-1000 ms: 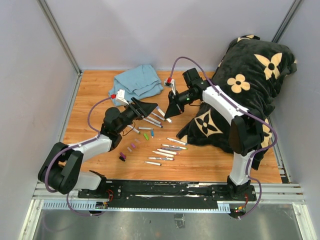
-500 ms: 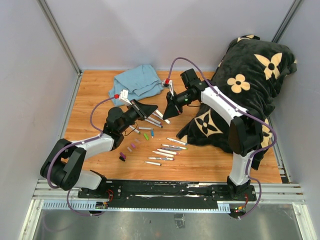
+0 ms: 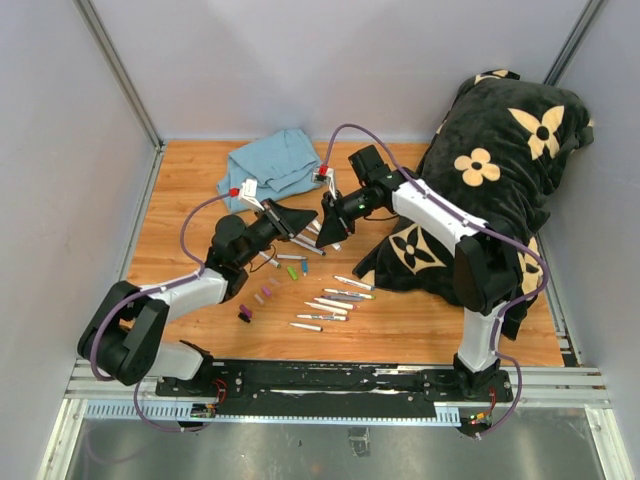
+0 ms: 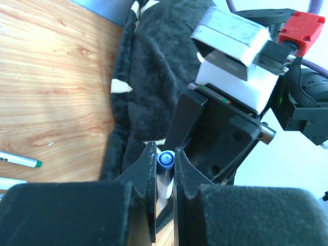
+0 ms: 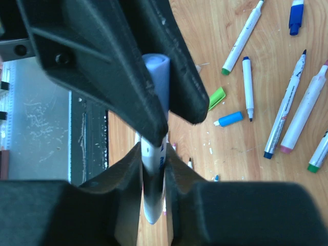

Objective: Open the pen caps
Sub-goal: Open the pen cap from the pen, then place the pen cap at the center of the board.

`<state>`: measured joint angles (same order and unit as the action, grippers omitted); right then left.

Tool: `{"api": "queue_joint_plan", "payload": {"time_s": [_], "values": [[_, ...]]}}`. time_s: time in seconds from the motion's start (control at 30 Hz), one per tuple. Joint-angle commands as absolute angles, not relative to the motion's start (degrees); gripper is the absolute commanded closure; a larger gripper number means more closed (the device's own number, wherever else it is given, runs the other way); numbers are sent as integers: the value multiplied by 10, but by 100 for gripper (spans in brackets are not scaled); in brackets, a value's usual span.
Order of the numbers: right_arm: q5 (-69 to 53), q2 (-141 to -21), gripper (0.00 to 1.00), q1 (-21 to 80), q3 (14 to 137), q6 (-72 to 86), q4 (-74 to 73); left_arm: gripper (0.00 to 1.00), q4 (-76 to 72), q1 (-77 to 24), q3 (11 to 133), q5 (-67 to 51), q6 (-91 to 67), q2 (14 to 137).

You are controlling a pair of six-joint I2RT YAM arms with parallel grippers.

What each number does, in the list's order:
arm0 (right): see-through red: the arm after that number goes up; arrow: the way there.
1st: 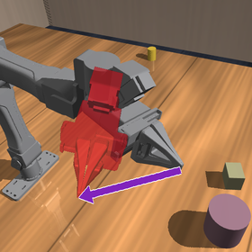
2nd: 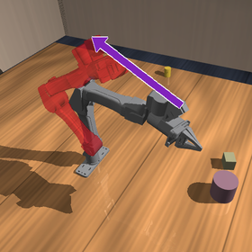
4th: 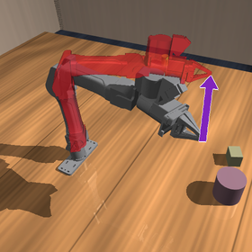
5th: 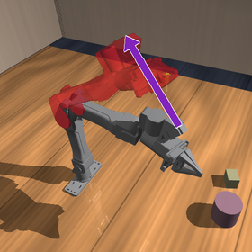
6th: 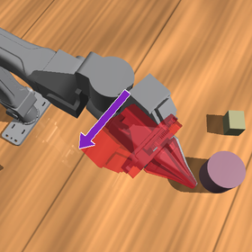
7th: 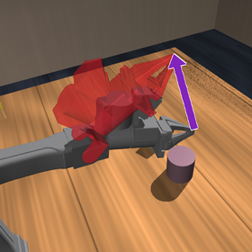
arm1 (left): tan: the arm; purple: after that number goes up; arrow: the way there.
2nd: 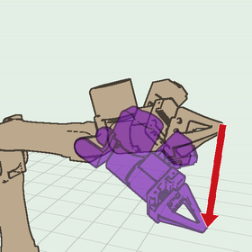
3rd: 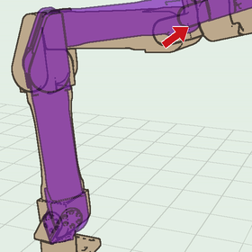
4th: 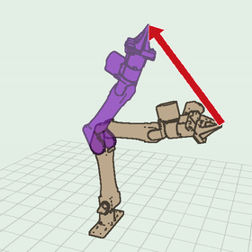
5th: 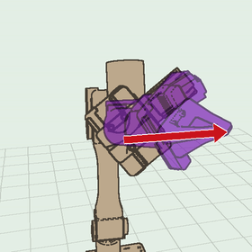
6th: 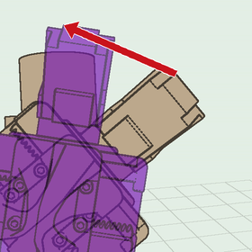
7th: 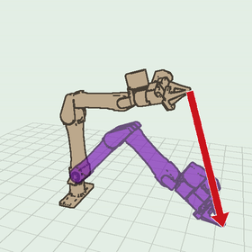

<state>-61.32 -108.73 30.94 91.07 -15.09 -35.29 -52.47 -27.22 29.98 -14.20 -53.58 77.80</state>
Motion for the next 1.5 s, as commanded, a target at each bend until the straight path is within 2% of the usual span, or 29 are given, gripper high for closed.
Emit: {"api": "queue_joint_plan", "payload": {"time_s": [0.0, 0.07, 0.4, 0.57, 0.8, 0.97, 1.33, 1.47], "values": [[-618, -1071, 90, 327, 908, -141, -342, 100, -532, -277, 292, -131, -516, 757], [-618, -1070, 99, 327, 905, -146, -343, 100, -517, -270, 296, -117, -504, 748], [-655, -1083, 99, 330, 887, -152, -336, 100, -459, -35, 376, -135, -558, 714], [-639, -1086, 99, 331, 886, -148, -334, 100, -408, -20, 350, -119, -534, 680], [-626, -1084, 99, 331, 884, -145, -331, 100, -212, -6, 247, -3, -522, 632], [-620, -1089, 99, 331, 885, -140, -329, 100, -125, 10, 273, 24, -527, 684], [-614, -1088, 99, 331, 886, -139, -330, 99, 30, 40, 445, 11, -504, 929], [-614, -1088, 99, 331, 886, -138, -330, 94, 30, 48, 460, 1, -497, 956]]}}
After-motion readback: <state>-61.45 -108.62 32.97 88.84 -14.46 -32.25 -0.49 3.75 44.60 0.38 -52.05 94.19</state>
